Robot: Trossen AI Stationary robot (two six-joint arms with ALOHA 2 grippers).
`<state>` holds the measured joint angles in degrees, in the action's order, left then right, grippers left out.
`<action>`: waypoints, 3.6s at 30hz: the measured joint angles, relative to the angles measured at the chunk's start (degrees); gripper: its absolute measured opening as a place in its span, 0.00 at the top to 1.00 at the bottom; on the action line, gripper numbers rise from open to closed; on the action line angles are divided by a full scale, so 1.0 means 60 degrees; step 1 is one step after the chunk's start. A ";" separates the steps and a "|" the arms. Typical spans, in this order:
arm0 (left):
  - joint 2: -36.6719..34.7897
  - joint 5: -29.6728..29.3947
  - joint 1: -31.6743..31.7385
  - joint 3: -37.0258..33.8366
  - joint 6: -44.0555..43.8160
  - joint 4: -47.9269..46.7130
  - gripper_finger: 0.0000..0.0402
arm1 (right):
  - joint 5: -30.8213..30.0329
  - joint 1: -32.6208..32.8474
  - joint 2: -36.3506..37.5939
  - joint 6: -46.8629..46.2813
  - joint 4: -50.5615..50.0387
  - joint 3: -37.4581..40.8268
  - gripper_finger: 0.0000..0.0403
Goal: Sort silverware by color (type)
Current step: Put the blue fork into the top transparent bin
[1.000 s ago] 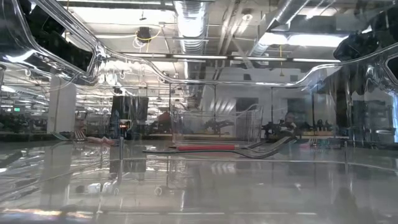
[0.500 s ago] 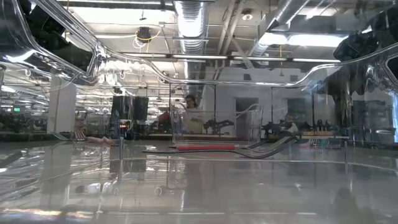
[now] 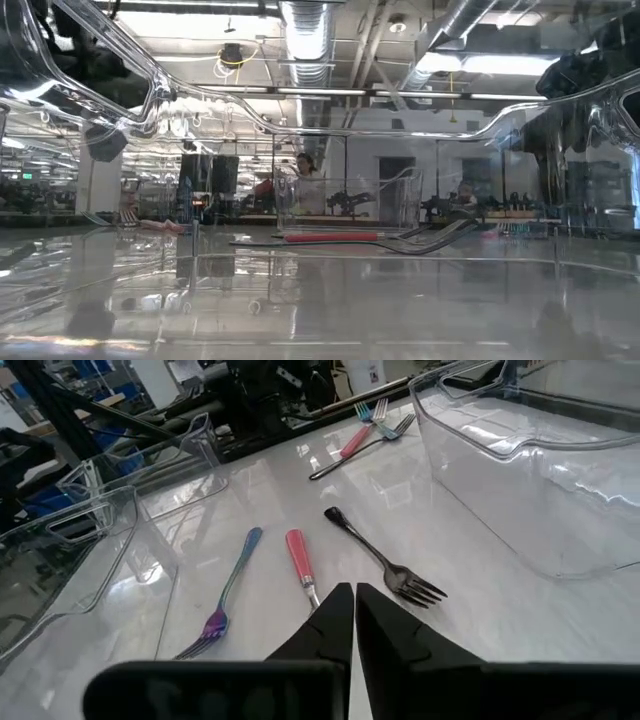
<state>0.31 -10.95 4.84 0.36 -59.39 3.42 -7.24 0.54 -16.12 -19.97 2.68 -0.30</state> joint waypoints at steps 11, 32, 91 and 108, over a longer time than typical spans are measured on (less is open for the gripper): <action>0.0417 -0.0385 0.0126 0.0056 0.1257 0.0076 1.00 | -0.0608 -0.0529 -0.0092 -0.1164 0.1334 -0.0598 0.90; 0.6141 -0.0063 0.1642 0.2707 0.5509 0.0086 1.00 | -0.1620 -0.3107 -0.4787 -0.5712 -0.8667 -0.6765 0.87; 0.8244 0.0756 0.1694 0.4674 0.5506 -0.0726 1.00 | -0.1062 -0.7626 -1.0553 -0.6145 -0.5341 -0.5206 0.65; 0.8244 0.0873 0.1690 0.4674 0.5247 -0.0731 1.00 | -0.1419 -0.6715 -1.0260 -0.6878 -0.5301 -0.5615 0.96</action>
<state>49.78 -5.71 14.98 28.40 -27.91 -0.97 -15.75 -39.75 -77.68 -61.23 -29.13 -33.99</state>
